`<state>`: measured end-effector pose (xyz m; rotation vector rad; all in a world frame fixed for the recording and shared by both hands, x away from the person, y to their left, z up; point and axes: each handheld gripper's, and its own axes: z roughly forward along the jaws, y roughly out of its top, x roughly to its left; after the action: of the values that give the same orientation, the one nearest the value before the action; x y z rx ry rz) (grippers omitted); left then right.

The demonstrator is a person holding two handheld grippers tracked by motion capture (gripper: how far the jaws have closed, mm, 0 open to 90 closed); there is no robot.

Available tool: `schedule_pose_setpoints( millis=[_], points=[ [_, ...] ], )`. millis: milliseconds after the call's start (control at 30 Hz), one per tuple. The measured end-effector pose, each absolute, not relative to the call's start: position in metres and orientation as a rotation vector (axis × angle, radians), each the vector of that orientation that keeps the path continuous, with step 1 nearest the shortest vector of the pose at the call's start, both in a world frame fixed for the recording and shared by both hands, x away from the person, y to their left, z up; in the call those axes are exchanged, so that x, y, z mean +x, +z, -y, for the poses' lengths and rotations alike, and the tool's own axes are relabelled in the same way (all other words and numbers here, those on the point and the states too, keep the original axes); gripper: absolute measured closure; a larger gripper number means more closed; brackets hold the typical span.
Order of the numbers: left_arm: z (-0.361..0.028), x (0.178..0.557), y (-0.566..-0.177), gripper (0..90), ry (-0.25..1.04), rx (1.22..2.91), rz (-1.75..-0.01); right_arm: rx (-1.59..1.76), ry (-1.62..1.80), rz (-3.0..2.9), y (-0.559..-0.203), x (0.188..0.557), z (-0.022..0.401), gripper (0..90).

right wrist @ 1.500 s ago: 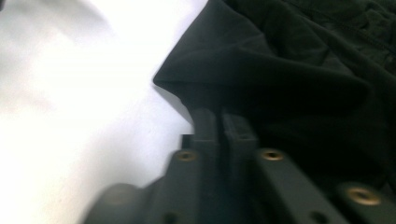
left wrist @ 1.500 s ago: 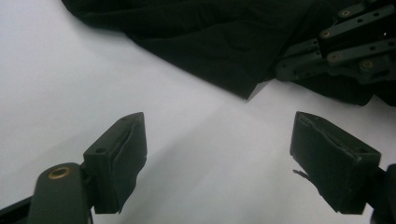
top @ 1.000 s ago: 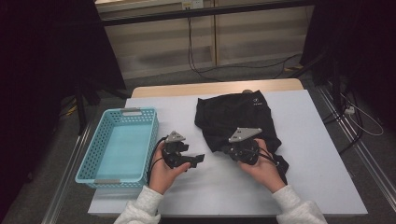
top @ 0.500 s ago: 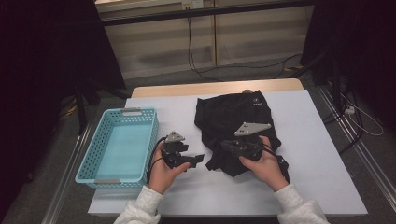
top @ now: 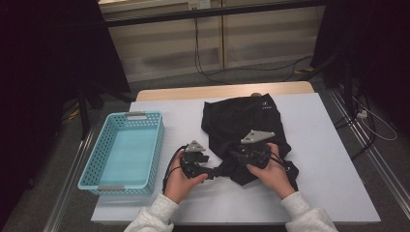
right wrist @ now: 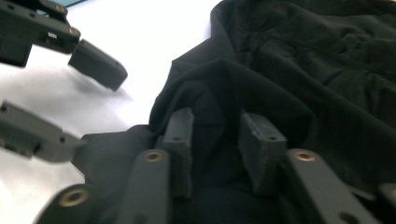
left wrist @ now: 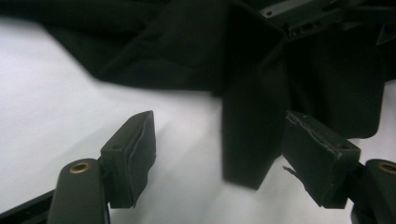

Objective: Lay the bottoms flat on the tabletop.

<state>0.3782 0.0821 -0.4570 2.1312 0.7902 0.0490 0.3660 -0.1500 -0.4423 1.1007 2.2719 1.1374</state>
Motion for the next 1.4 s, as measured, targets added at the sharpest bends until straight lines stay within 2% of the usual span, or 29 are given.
schedule_pose_setpoints(
  millis=[133, 167, 233, 300, 367, 567, 767, 967, 1267, 1400],
  points=[
    [-0.074, 0.376, -0.458, 36.6, 0.038, 2.134, -0.749, 1.111, 1.180, -2.238, -0.437, 0.361, 0.154, 50.6],
    [-0.072, 0.375, -0.459, 42.4, 0.025, 2.138, -0.740, 1.115, 1.189, -2.232, -0.435, 0.360, 0.156, 48.4],
    [-0.067, 0.374, -0.460, 47.7, 0.006, 2.150, -0.721, 1.109, 1.196, -2.217, -0.430, 0.356, 0.159, 46.4],
    [-0.064, 0.372, -0.460, 57.3, -0.021, 2.150, -0.704, 1.109, 1.210, -2.207, -0.426, 0.354, 0.162, 43.5],
    [-0.061, 0.370, -0.459, 61.8, -0.040, 2.161, -0.699, 1.113, 1.233, -2.198, -0.421, 0.350, 0.165, 42.6],
    [-0.064, 0.368, -0.452, 86.8, -0.095, 2.158, -0.722, 1.110, 1.233, -2.184, -0.416, 0.342, 0.173, 36.4],
    [-0.072, 0.364, -0.442, 89.0, -0.155, 2.122, -0.755, 1.135, 1.212, -2.163, -0.422, 0.334, 0.185, 30.2],
    [-0.080, 0.359, -0.432, 89.1, -0.184, 2.104, -0.774, 1.222, 1.196, -2.093, -0.426, 0.324, 0.199, 19.5],
    [-0.102, 0.342, -0.424, 89.2, -0.195, 2.093, -0.829, 1.215, 1.178, -2.126, -0.434, 0.306, 0.192, 17.5],
    [-0.121, 0.336, -0.421, 89.4, -0.175, 2.086, -0.907, 1.188, 1.190, -2.092, -0.433, 0.296, 0.194, 16.0]
  ],
)
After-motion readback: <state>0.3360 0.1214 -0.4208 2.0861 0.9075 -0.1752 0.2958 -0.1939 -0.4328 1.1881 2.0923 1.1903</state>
